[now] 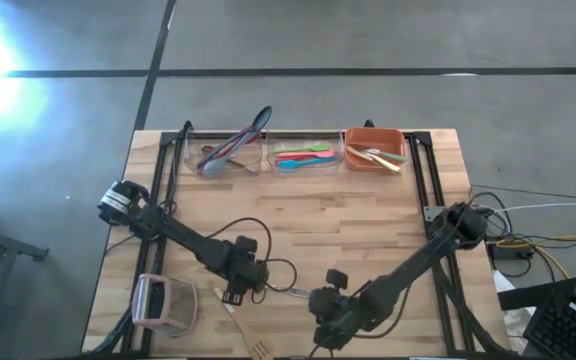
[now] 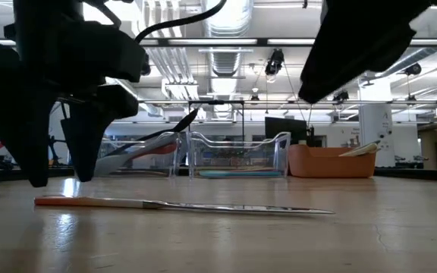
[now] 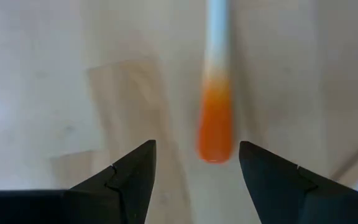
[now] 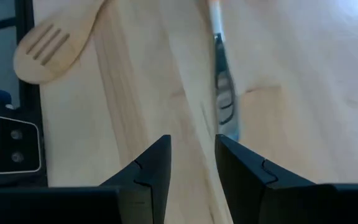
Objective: Pick & Place Kitchen Items
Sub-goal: Put the orange knife into the orange bin
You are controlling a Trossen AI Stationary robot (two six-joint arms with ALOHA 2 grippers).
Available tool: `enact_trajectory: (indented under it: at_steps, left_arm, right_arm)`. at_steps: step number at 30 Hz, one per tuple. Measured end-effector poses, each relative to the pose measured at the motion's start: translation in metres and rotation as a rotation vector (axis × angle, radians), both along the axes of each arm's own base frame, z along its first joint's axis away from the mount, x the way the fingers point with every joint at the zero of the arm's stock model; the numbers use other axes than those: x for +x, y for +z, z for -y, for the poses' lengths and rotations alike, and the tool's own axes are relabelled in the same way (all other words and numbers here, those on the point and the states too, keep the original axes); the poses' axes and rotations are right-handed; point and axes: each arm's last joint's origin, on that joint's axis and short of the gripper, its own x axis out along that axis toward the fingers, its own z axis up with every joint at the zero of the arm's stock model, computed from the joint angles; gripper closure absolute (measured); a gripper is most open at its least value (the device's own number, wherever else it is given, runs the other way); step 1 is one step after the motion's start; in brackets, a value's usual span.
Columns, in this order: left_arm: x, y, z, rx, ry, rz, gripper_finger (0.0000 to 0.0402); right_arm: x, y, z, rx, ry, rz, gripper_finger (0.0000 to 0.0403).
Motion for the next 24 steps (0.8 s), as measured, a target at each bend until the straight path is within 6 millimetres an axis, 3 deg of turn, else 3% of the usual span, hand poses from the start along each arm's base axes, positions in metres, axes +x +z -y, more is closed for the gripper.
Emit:
enact_trajectory:
  at_steps: [5, 13, 24]
  left_arm:
    - [0.001, 0.002, 0.001, -0.014, -0.021, 0.005, 0.0170]
    - [0.002, 0.001, 0.001, -0.019, -0.031, 0.022, 0.0170]
    - [0.003, 0.001, 0.002, -0.018, -0.050, 0.030, 0.0170]
  right_arm:
    - [0.007, -0.019, -0.002, -0.007, 0.002, -0.042, 0.0289]
    - [0.019, -0.053, 0.011, -0.024, -0.010, -0.147, 0.0297]
    - [0.028, -0.052, 0.026, -0.033, 0.005, -0.159, 0.0291]
